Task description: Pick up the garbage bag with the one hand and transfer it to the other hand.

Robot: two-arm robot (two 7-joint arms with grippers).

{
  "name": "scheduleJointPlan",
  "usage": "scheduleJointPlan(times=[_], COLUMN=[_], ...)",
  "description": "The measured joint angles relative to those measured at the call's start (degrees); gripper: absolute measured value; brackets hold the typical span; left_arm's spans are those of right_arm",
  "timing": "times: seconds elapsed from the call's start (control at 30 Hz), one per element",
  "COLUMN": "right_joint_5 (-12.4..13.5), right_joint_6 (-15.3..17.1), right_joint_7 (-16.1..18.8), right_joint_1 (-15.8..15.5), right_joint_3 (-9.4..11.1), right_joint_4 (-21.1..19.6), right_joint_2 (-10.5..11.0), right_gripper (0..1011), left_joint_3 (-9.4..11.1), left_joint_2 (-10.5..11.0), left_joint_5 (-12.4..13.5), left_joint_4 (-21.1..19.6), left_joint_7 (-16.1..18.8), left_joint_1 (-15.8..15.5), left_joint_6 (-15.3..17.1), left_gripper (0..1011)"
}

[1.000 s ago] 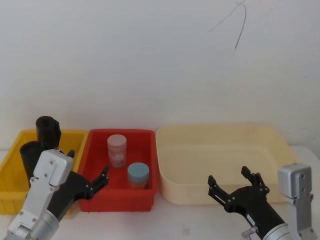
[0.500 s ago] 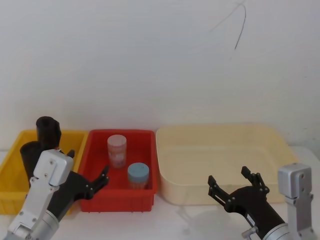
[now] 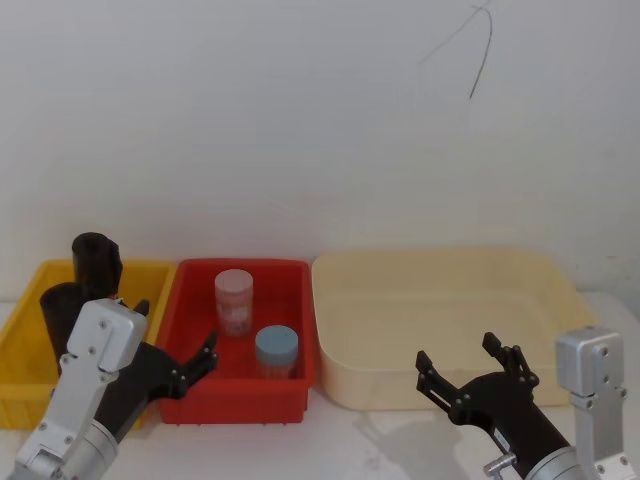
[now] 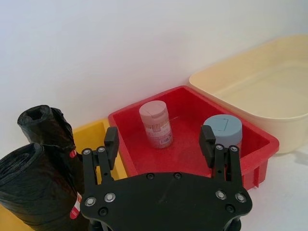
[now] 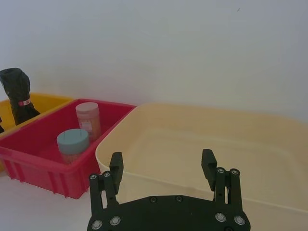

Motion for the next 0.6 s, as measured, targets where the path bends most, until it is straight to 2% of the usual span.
scheduleJointPlan(times=[0.6], right_joint_5=[0.0], right_joint_6=[0.0], right_joint_7=[0.0], right_joint_1=[0.0], right_joint_3=[0.0], right_joint_4=[0.0], right_joint_2=[0.0], right_gripper=[1001], left_joint_3=[-0.16], left_joint_2=[-0.08], left_joint_5=[-0.14], left_joint_4=[-0.14], left_joint_7=[-0.09], left_joint_1=[0.1], left_joint_6=[0.12], left_gripper=[1001])
